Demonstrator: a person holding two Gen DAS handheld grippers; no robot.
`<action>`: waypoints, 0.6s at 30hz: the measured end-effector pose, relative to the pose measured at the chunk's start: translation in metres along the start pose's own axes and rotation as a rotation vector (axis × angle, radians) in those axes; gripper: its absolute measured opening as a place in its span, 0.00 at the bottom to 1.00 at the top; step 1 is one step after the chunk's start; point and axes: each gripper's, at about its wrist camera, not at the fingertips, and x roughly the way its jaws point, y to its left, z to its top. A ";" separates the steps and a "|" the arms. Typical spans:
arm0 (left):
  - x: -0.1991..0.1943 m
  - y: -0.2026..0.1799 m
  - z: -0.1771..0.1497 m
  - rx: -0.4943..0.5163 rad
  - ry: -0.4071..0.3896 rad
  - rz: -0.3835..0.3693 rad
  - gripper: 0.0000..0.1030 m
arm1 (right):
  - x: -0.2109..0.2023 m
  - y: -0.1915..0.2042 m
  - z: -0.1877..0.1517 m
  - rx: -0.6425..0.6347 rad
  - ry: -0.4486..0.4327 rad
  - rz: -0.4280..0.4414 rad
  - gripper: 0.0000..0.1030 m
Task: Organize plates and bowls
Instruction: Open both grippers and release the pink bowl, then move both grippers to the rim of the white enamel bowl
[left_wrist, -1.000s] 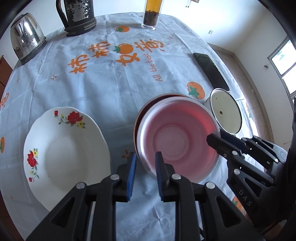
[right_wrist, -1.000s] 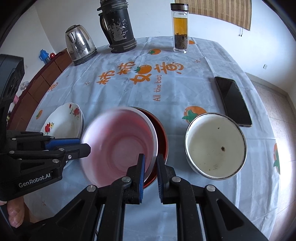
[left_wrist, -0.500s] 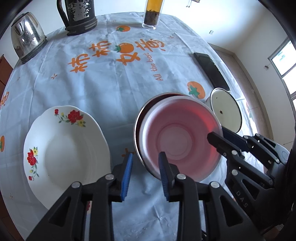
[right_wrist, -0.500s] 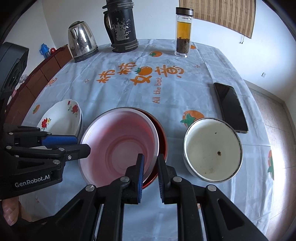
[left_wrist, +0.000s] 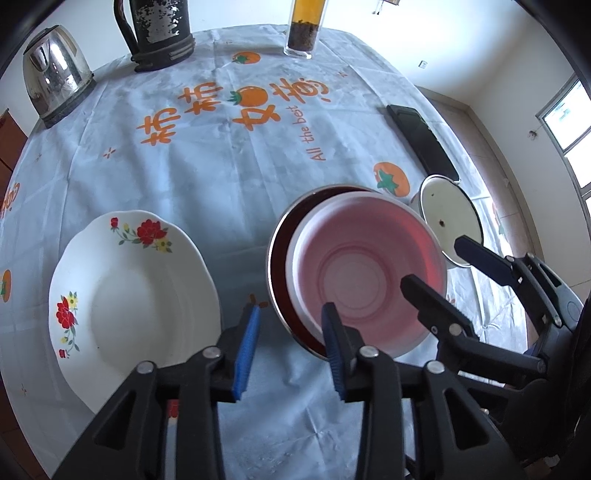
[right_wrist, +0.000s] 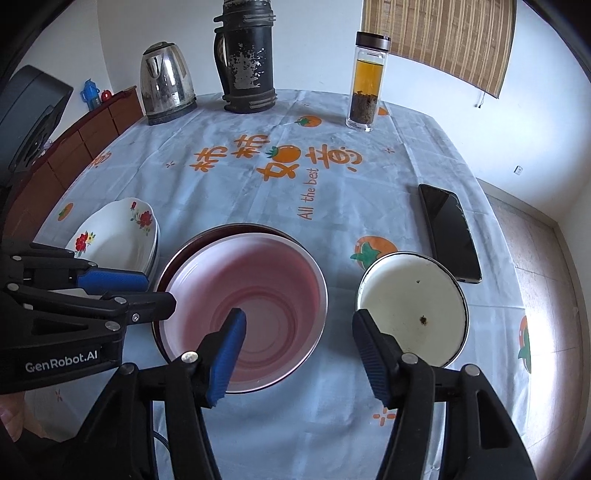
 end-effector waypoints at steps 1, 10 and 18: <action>-0.001 -0.001 0.000 0.001 -0.004 0.001 0.40 | -0.001 0.000 0.000 0.001 -0.002 -0.001 0.60; -0.006 -0.002 0.001 -0.015 -0.011 0.025 0.57 | -0.009 -0.007 -0.002 0.030 -0.032 0.001 0.60; -0.016 -0.012 0.002 0.008 -0.041 0.046 0.66 | -0.023 -0.019 -0.008 0.066 -0.074 -0.002 0.60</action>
